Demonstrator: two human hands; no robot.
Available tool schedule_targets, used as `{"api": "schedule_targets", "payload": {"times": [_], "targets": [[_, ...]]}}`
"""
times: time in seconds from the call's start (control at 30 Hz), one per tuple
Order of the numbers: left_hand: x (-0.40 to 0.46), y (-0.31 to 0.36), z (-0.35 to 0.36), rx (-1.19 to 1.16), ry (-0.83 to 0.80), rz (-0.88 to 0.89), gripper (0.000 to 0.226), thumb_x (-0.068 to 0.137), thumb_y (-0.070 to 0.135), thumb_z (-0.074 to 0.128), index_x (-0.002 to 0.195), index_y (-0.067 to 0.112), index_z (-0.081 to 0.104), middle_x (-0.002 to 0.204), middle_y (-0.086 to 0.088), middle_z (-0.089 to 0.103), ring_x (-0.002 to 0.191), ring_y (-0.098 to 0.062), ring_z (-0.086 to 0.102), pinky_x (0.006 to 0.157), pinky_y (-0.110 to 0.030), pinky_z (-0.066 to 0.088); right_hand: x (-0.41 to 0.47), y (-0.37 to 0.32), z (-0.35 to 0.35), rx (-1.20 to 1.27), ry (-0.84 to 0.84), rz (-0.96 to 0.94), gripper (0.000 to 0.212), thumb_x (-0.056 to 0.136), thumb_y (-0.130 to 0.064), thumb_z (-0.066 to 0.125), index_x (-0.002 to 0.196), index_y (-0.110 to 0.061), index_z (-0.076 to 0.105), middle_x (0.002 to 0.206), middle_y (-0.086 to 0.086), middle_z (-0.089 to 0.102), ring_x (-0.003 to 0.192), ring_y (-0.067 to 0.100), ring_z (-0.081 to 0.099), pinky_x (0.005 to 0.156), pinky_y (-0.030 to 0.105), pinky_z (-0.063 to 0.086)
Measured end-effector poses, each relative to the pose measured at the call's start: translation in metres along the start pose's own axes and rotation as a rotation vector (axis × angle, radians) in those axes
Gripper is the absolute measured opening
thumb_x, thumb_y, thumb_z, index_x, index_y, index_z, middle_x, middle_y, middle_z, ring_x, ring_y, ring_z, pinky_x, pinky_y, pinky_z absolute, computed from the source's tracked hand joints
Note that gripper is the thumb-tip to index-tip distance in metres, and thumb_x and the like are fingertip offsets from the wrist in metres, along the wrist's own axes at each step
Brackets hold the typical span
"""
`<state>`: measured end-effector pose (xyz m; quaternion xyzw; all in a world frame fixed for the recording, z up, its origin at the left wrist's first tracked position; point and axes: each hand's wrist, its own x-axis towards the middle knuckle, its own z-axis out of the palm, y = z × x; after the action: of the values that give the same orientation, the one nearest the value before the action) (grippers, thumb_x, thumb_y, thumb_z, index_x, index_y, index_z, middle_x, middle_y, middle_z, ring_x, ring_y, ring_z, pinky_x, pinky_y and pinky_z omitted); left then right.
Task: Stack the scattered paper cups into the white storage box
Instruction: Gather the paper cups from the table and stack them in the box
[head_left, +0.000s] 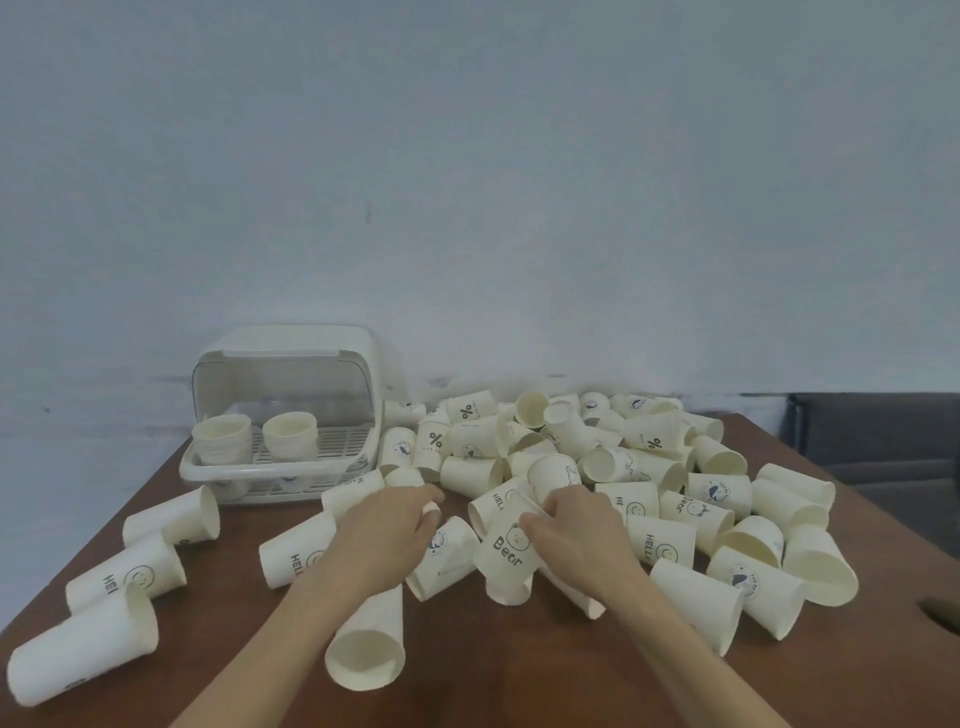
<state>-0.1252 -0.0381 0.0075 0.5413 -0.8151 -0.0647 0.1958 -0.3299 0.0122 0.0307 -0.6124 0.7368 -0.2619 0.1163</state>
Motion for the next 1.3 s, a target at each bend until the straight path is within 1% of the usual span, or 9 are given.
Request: {"api": "schedule_targets", "payload": {"times": [0.17,0.27,0.47,0.53,0.63,0.73,1.03,1.2,1.3], "targets": [[0.019,0.014,0.008,0.020,-0.014,0.031,0.028,0.097,0.031,0.042,0.120,0.030,0.057,0.098,0.008,0.066,0.100,-0.016,0.058,0.081,-0.035,0.048,0.018,0.011,-0.010,0.049,0.051,0.017,0.029,0.074,-0.031,0.053,0.073,-0.004,0.061,0.068,0.007,0.065,0.064,0.025,0.064,0.061,0.038,0.053],[0.030,0.023,0.012,0.018,-0.010,0.062,0.026,0.096,0.029,0.043,0.117,0.030,0.058,0.098,0.006,0.065,0.098,-0.017,0.058,0.079,-0.035,0.048,0.028,0.017,-0.014,0.040,0.079,0.008,0.029,0.073,-0.030,0.052,0.071,-0.003,0.061,0.068,0.009,0.065,0.065,0.026,0.062,0.060,0.039,0.051],[0.054,0.037,0.021,0.040,-0.019,0.118,0.033,0.098,0.030,0.038,0.127,0.031,0.053,0.111,0.007,0.066,0.108,-0.016,0.058,0.082,-0.034,0.046,0.046,0.028,-0.022,0.043,0.109,-0.003,0.029,0.075,-0.027,0.053,0.053,-0.014,0.040,0.060,0.006,0.049,0.056,0.023,0.045,0.048,0.032,0.032],[0.063,0.042,0.022,0.042,-0.018,0.132,0.031,0.098,0.029,0.039,0.126,0.032,0.054,0.109,0.008,0.066,0.106,-0.015,0.058,0.080,-0.034,0.047,0.051,0.032,-0.026,0.042,0.124,0.003,0.030,0.075,-0.027,0.054,0.053,-0.014,0.041,0.060,0.005,0.049,0.057,0.021,0.045,0.047,0.031,0.030],[0.078,0.049,0.026,0.056,-0.025,0.147,0.028,0.097,0.028,0.039,0.119,0.029,0.057,0.098,0.008,0.064,0.097,-0.016,0.059,0.081,-0.036,0.049,0.061,0.038,-0.033,0.044,0.127,0.032,0.025,0.077,-0.029,0.054,0.064,-0.007,0.058,0.065,0.004,0.060,0.066,0.022,0.055,0.051,0.031,0.039],[0.093,0.056,0.030,0.063,-0.028,0.155,0.032,0.099,0.029,0.037,0.123,0.028,0.056,0.102,0.007,0.065,0.100,-0.016,0.058,0.082,-0.034,0.048,0.069,0.045,-0.041,0.054,0.146,0.050,0.026,0.077,-0.031,0.054,0.076,-0.007,0.065,0.071,0.005,0.065,0.072,0.023,0.061,0.062,0.035,0.050],[0.140,0.081,0.045,0.038,-0.043,0.178,0.034,0.099,0.031,0.040,0.130,0.032,0.052,0.114,0.007,0.065,0.108,-0.015,0.057,0.083,-0.033,0.045,0.092,0.068,-0.065,0.041,0.201,0.043,0.025,0.077,-0.026,0.051,0.076,-0.004,0.063,0.069,0.011,0.066,0.064,0.028,0.063,0.059,0.042,0.056],[0.167,0.098,0.054,0.050,-0.027,0.202,0.033,0.098,0.030,0.038,0.128,0.032,0.054,0.107,0.005,0.066,0.104,-0.018,0.057,0.082,-0.035,0.047,0.112,0.089,-0.069,-0.028,0.202,0.061,0.023,0.077,-0.031,0.050,0.069,-0.012,0.060,0.067,0.004,0.062,0.068,0.026,0.060,0.066,0.039,0.053],[0.182,0.110,0.062,0.035,-0.050,0.202,0.035,0.099,0.029,0.038,0.131,0.031,0.051,0.109,0.006,0.065,0.105,-0.017,0.057,0.084,-0.035,0.047,0.122,0.104,-0.069,-0.033,0.188,0.059,0.024,0.077,-0.029,0.050,0.064,-0.009,0.054,0.064,0.005,0.060,0.065,0.026,0.059,0.060,0.038,0.050]]}}
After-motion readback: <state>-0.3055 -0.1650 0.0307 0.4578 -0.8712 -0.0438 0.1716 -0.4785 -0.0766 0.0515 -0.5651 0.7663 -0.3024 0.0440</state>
